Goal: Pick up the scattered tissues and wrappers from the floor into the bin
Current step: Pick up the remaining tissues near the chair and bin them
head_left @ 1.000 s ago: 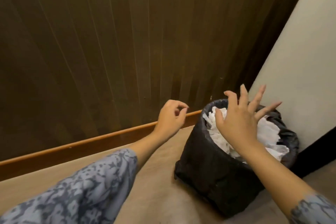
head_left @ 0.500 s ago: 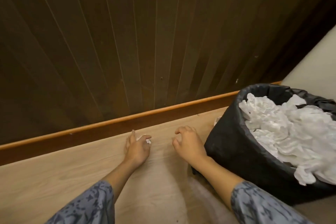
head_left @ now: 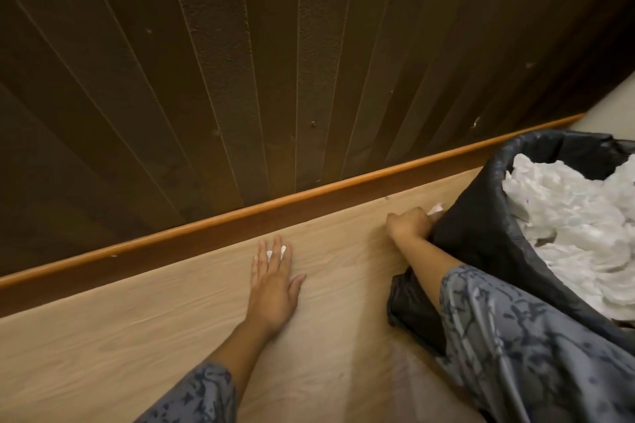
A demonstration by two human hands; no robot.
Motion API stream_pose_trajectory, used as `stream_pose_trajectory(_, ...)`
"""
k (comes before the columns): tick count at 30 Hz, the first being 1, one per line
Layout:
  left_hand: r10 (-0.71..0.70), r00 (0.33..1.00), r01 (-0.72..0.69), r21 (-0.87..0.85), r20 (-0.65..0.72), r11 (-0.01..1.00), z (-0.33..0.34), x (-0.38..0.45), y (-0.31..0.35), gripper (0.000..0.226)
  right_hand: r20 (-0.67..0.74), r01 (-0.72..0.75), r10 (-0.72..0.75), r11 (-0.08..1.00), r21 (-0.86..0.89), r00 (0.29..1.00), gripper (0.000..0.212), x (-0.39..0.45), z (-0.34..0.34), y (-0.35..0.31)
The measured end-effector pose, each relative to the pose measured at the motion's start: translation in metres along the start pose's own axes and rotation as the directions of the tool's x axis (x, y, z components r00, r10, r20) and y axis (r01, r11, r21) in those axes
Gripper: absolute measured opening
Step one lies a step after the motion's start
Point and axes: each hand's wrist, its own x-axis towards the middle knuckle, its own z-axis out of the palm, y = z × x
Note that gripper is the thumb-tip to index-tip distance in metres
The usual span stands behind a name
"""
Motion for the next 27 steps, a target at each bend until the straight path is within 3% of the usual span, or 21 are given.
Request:
stream_pose_trajectory(4, 0.0, 0.993, -0.021, -0.182, -0.115, 0.983, -0.003, -0.003, 0.002, 0.053, 0.001, -0.008, 0.008, 1.0, 0.014, 1.0, 0.053, -0.012, 0.007, 0.026)
stream_pose_trajectory(8, -0.103, 0.97, 0.027, -0.321, -0.222, 0.947, -0.015, -0.008, 0.005, 0.043, -0.009, 0.187, -0.189, 0.963, 0.192, 0.982, 0.052, -0.048, 0.013, 0.036)
stream_pose_trajectory(12, -0.152, 0.958, 0.068, -0.32, -0.245, 0.945, -0.06, -0.014, 0.04, 0.03, 0.021, 0.39, -0.412, 0.876, 0.283, 0.911, 0.049, -0.11, -0.019, 0.019)
stream_pose_trajectory(16, -0.077, 0.958, -0.048, -0.419, -0.275, 0.907, -0.13, -0.038, 0.124, 0.023, -0.059, 0.57, -0.587, 0.75, 0.335, 0.807, 0.062, -0.18, -0.1, 0.002)
stream_pose_trajectory(19, -0.01, 0.975, -0.115, -0.542, -0.221, 0.833, -0.182, -0.049, 0.208, 0.019, -0.225, 0.667, -0.629, 0.679, 0.307, 0.744, 0.065, -0.211, -0.17, 0.007)
stream_pose_trajectory(23, 0.18, 0.979, -0.2, -0.623, -0.097, 0.756, -0.221, -0.059, 0.315, 0.024, -0.308, 0.583, -0.507, 0.773, 0.25, 0.805, 0.061, -0.211, -0.251, 0.034)
stream_pose_trajectory(27, 0.277, 0.934, -0.062, -0.661, 0.227, 0.748, -0.229, -0.058, 0.377, 0.049, -0.068, 0.44, -0.438, 0.898, 0.016, 0.896, 0.067, -0.173, -0.309, 0.054)
